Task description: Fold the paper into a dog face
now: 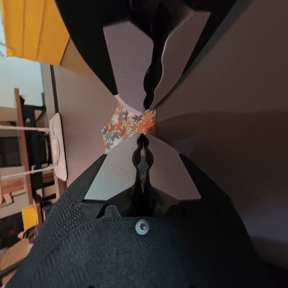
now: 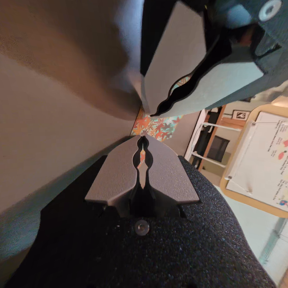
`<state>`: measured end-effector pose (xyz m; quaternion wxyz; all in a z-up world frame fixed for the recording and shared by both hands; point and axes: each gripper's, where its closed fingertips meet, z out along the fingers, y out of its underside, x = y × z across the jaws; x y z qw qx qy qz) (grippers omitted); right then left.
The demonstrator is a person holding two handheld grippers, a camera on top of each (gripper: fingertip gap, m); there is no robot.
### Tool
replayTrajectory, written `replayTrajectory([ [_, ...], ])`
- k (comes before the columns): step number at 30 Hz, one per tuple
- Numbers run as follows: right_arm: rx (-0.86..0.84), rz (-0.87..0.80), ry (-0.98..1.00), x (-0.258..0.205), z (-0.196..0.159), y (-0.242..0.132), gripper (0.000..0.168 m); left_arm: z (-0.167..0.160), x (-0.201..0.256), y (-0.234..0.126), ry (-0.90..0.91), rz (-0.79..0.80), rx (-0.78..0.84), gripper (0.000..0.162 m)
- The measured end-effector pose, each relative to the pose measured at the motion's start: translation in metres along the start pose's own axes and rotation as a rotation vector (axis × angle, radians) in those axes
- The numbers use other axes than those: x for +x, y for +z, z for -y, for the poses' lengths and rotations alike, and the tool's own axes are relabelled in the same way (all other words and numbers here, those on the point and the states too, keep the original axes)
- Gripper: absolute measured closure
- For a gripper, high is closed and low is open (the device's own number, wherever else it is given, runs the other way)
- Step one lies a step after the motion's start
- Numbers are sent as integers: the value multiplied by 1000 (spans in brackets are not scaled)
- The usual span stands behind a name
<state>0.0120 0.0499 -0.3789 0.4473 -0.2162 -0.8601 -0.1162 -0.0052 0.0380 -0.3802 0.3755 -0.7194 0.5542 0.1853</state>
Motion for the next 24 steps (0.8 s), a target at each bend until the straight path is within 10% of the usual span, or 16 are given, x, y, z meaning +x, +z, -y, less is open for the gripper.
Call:
replayTrajectory([
  [7, -17, -30, 44, 0, -1, -1, 168, 13, 2, -17, -321, 104, 14, 162],
  [24, 20, -40, -9, 0, 0, -1, 168, -1, 0, 1, -68, 68, -73, 162],
])
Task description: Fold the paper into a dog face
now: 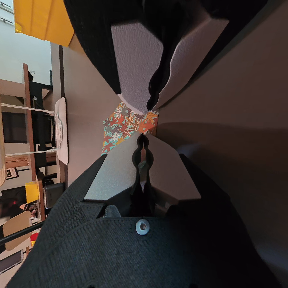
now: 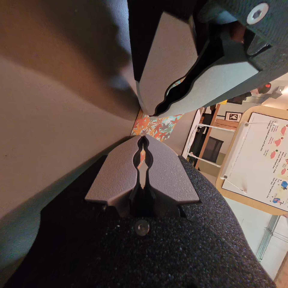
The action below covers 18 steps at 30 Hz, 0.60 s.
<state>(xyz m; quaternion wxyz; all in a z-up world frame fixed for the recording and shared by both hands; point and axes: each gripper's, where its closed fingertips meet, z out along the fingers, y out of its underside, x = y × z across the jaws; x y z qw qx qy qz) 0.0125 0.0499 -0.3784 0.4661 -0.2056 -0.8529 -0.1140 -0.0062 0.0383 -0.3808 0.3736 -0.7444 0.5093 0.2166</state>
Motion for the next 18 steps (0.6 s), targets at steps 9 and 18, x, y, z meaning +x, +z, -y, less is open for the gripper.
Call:
replayTrajectory([
  [9, -5, -11, -5, 0, 0, 0, 168, -3, -1, -1, 25, 13, 12, 162],
  [18, -2, -3, 15, 0, -1, 0, 168, -8, -1, -3, 43, 4, 35, 162],
])
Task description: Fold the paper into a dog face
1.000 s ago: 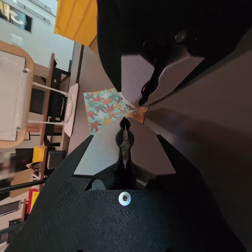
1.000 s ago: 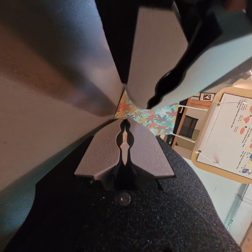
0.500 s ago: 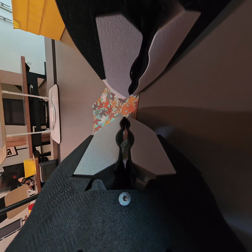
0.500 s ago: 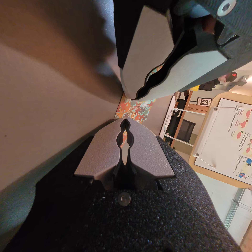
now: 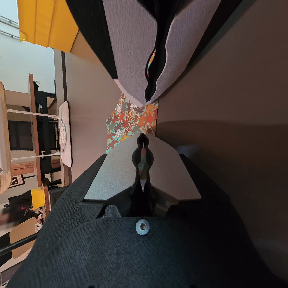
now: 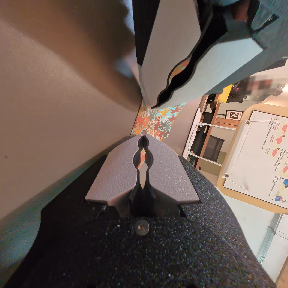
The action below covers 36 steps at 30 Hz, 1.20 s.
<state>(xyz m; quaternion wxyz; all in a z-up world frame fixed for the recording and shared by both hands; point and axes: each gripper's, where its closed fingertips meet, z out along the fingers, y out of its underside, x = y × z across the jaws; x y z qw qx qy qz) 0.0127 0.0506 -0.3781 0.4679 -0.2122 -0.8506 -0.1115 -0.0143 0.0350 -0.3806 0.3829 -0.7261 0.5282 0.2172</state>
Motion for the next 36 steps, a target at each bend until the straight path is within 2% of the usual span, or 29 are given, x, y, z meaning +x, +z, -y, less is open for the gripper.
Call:
replayTrajectory([
  [36, 11, 23, 25, 0, 0, 0, 168, -21, -3, -10, 57, 87, -15, 162],
])
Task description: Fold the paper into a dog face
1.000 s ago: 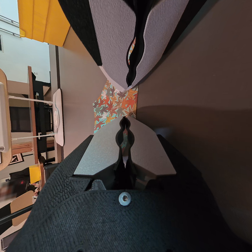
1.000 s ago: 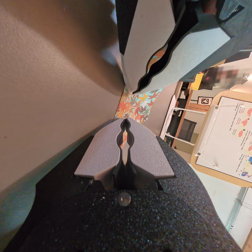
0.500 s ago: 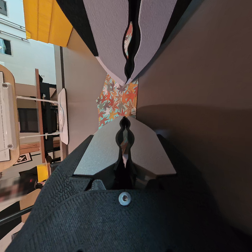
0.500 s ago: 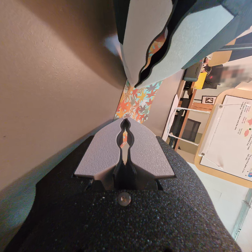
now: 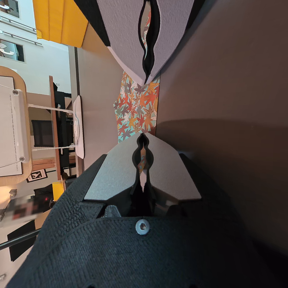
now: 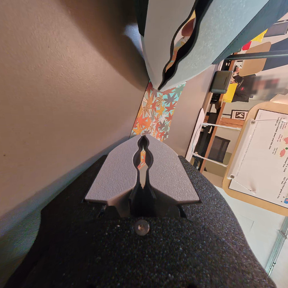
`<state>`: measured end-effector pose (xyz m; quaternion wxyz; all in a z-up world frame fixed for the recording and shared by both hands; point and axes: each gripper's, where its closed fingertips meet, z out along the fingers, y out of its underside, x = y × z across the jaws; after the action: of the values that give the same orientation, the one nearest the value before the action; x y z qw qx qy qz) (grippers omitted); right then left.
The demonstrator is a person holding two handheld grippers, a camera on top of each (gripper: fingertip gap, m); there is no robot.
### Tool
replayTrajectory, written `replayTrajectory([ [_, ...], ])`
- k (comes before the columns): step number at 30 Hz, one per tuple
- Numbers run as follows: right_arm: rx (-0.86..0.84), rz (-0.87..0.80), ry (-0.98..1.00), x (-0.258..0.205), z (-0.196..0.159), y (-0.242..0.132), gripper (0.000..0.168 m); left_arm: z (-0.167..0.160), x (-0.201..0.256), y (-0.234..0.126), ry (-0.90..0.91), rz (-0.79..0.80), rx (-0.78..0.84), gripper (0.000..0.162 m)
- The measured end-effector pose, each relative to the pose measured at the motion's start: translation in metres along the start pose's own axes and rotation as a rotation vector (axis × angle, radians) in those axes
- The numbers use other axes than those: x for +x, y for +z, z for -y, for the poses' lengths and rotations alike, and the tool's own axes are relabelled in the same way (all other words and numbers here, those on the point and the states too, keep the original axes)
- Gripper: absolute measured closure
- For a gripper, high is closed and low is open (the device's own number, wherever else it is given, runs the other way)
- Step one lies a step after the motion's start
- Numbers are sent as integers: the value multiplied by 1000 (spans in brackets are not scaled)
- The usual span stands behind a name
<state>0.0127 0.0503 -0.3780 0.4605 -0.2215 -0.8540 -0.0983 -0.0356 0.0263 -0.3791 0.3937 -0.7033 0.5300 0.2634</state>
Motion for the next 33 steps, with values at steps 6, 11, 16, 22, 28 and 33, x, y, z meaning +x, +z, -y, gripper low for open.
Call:
replayTrajectory([
  [6, -1, 2, 1, 0, 0, 0, 168, -7, -1, -3, 2, 5, -24, 162],
  [11, -5, 1, 0, 0, 0, 0, 168, -10, -1, -4, 14, 15, -35, 162],
  [16, -4, 3, 1, 0, 0, 0, 168, -24, -5, -5, 54, 37, -107, 162],
  [22, -2, 0, 1, -1, 0, 0, 168, -33, -7, -6, 66, 34, -139, 162],
  [28, -4, 2, 3, -1, 0, 0, 168, -35, -7, -7, 89, 28, -141, 162],
  [33, -6, 3, 3, -1, 0, 1, 168, -45, -8, -11, 121, 4, -172, 162],
])
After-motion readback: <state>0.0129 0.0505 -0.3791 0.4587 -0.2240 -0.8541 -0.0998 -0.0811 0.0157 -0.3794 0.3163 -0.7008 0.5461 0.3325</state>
